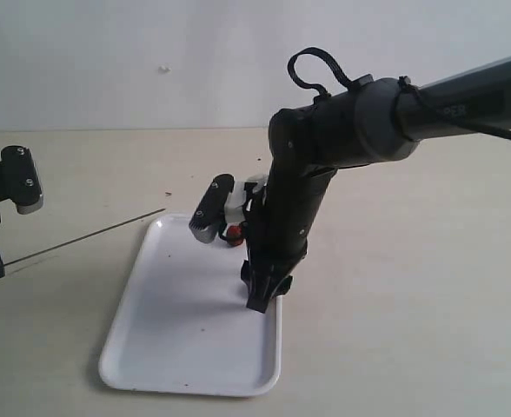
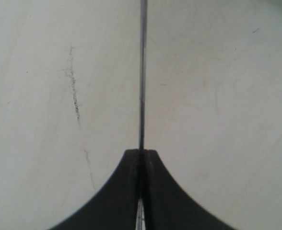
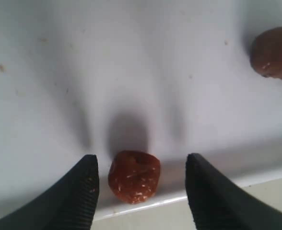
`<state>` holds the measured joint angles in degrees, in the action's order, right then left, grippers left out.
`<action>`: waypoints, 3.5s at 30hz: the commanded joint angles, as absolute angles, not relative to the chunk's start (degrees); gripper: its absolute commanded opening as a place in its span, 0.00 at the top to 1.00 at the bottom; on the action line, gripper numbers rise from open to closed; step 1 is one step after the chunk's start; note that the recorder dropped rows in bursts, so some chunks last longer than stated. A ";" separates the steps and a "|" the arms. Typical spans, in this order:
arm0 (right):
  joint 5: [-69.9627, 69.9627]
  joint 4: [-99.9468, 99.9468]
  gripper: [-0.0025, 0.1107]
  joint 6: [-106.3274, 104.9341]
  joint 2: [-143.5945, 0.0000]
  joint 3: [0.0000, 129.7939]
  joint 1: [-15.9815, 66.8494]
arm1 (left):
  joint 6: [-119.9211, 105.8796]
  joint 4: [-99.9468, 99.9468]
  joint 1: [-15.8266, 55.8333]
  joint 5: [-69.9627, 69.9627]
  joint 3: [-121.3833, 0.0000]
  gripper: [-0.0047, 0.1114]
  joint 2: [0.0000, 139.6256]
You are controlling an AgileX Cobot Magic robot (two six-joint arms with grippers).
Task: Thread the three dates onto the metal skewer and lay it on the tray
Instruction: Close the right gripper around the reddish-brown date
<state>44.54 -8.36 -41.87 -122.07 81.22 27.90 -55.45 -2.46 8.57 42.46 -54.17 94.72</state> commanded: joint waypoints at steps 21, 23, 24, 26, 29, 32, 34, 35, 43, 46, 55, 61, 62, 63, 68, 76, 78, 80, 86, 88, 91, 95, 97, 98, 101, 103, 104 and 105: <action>43.77 -8.64 0.50 -42.22 -123.76 81.55 28.00 | -55.30 -1.40 8.52 41.93 -54.00 0.96 94.57; 43.77 -8.64 0.50 -42.22 -124.14 81.55 28.00 | -55.30 -1.37 8.52 41.82 -54.00 0.96 94.57; 43.66 -8.64 0.50 -42.22 -124.16 81.55 28.00 | -55.30 -1.37 8.52 41.82 -54.00 0.96 94.57; 43.66 -8.28 0.50 -42.22 -124.16 81.55 28.00 | -55.30 -1.37 8.52 41.72 -54.00 0.96 94.57; 44.08 -7.63 0.50 -42.11 -124.16 81.55 28.00 | -55.30 -1.37 8.52 41.61 -54.00 0.96 94.57; 44.18 -7.37 0.51 -41.99 -124.16 81.55 28.00 | -55.30 -1.37 8.52 41.49 -54.00 0.96 94.57; 44.42 -7.37 0.53 -41.99 -124.16 81.55 28.00 | -55.30 -1.37 8.52 41.49 -54.00 0.96 94.57; 44.52 -7.37 0.55 -41.99 -124.16 81.55 28.00 | -55.30 -1.37 8.52 41.49 -54.00 0.96 94.57; 45.22 -7.37 0.66 -41.99 -124.16 81.55 28.00 | -55.30 -1.37 8.52 41.49 -54.00 0.96 94.57; 45.22 -7.37 0.66 -41.99 -124.16 81.55 28.00 | -55.30 -1.37 8.52 41.49 -54.00 0.96 94.57; 45.59 -7.37 0.66 -41.88 -124.16 81.55 28.00 | -55.30 -1.37 8.52 41.49 -54.00 0.96 94.57; 45.59 -7.37 0.66 -41.88 -124.16 81.55 28.00 | -55.30 -1.37 8.52 41.49 -54.00 0.96 94.57; 45.59 -7.37 0.66 -41.88 -124.16 81.55 28.00 | -55.30 -1.37 8.52 41.49 -54.00 0.96 94.57; 45.59 -7.37 0.66 -41.88 -124.16 81.55 28.00 | -55.30 -1.14 8.52 41.49 -54.00 0.96 94.57; 45.58 -7.10 0.66 -41.88 -123.61 81.55 28.00 | -55.30 -1.11 8.52 41.49 -54.00 0.96 94.57; 47.73 -4.45 0.66 -42.43 -119.83 81.55 28.00 | -55.30 -1.03 8.52 41.49 -54.00 0.96 94.57; 48.60 -4.24 0.66 -44.05 -119.16 81.55 28.00 | -55.30 -0.89 8.52 41.49 -54.00 0.96 94.57; 48.77 -4.24 0.66 -44.95 -118.59 81.55 28.00 | -55.30 -0.89 8.52 41.49 -54.00 0.96 94.57; 50.07 -4.36 0.65 -45.05 -118.09 81.55 28.00 | -55.30 -0.78 8.52 41.49 -54.00 0.96 94.57; 50.43 -4.36 0.65 -45.51 -118.09 81.55 28.00 | -55.30 -0.66 8.52 41.49 -54.00 0.96 94.57; 50.83 -4.62 0.57 -49.63 -118.09 81.55 28.00 | -55.30 -0.64 8.52 41.49 -54.00 0.96 94.57; 50.65 -3.65 0.52 -53.97 -118.09 81.55 28.78 | -55.30 -0.64 8.52 41.49 -54.00 0.96 94.57; 50.22 -2.25 0.52 -55.11 -118.09 81.55 29.36 | -55.30 -0.64 8.52 41.49 -54.00 0.96 94.57; 49.78 -1.20 0.52 -55.41 -118.09 81.55 29.82 | -55.30 -0.64 8.52 41.49 -54.00 0.96 94.57; 48.33 0.56 0.52 -55.41 -118.09 81.55 30.63 | -55.30 -0.64 8.52 41.49 -54.00 0.96 94.57; 47.48 0.00 0.52 -55.41 -118.09 81.55 30.63 | -55.30 -0.64 8.52 41.49 -54.00 0.96 94.57; 46.99 0.00 0.52 -55.30 -118.09 81.55 30.63 | -55.30 -0.64 8.52 41.49 -54.00 0.96 94.57; 46.86 0.00 0.52 -55.30 -118.09 81.55 30.63 | -55.30 -0.64 8.52 41.49 -54.00 0.96 94.57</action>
